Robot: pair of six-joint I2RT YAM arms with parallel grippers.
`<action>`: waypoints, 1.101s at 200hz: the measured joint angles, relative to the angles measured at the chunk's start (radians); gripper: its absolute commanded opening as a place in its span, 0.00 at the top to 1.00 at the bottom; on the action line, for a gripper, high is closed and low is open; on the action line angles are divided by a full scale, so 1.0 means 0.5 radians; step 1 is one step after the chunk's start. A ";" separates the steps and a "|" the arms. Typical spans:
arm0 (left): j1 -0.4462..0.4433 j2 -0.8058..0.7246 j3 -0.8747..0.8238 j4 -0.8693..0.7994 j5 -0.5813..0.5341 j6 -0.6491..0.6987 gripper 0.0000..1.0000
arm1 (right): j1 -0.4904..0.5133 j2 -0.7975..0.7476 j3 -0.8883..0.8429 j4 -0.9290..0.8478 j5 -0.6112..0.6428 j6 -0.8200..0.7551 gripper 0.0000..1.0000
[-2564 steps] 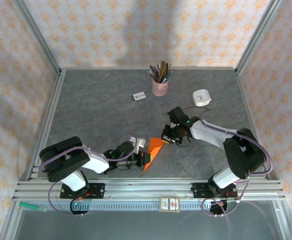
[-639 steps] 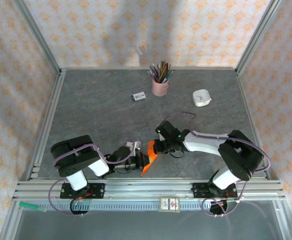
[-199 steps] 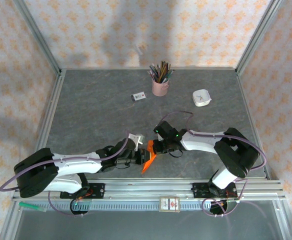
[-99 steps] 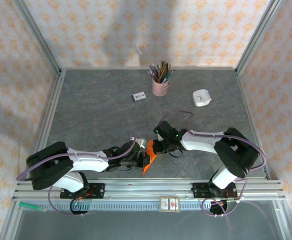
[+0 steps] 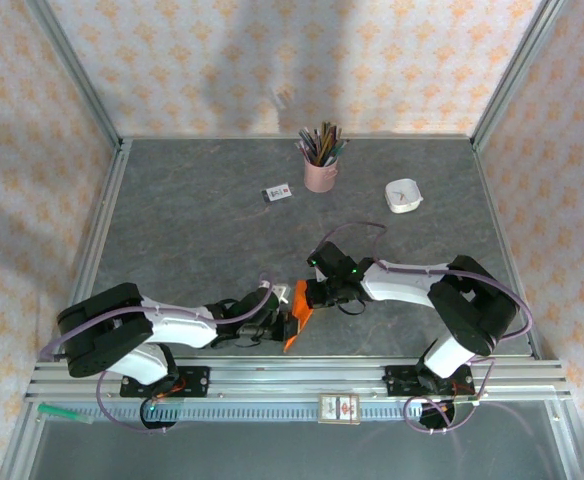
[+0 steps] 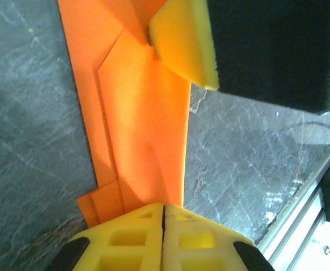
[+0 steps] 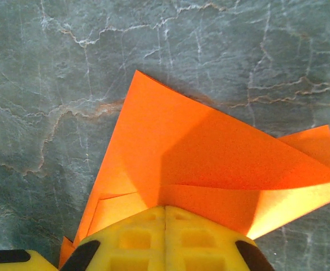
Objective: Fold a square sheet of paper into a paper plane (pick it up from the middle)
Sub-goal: Perform the fifth fold on the wing at the bottom-center of the table.
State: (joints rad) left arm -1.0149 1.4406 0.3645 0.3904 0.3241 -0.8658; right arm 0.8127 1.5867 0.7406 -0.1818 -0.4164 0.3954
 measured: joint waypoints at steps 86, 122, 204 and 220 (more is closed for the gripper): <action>-0.065 -0.244 0.056 -0.087 0.003 0.008 0.84 | 0.001 0.000 0.000 0.001 0.003 0.000 1.00; -0.105 -0.159 0.083 -0.093 0.008 0.005 0.86 | 0.001 0.000 0.000 0.001 0.002 0.000 1.00; -0.104 -0.033 -0.035 0.021 0.002 -0.018 0.86 | 0.001 0.000 0.000 0.001 0.003 0.000 1.00; -0.104 -0.027 -0.040 0.045 0.003 -0.030 0.86 | 0.001 0.000 0.000 0.001 0.003 -0.001 1.00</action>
State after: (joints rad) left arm -1.0668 1.4273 0.3447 0.4129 0.3256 -0.8806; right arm 0.8131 1.5867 0.7406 -0.1814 -0.4149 0.3950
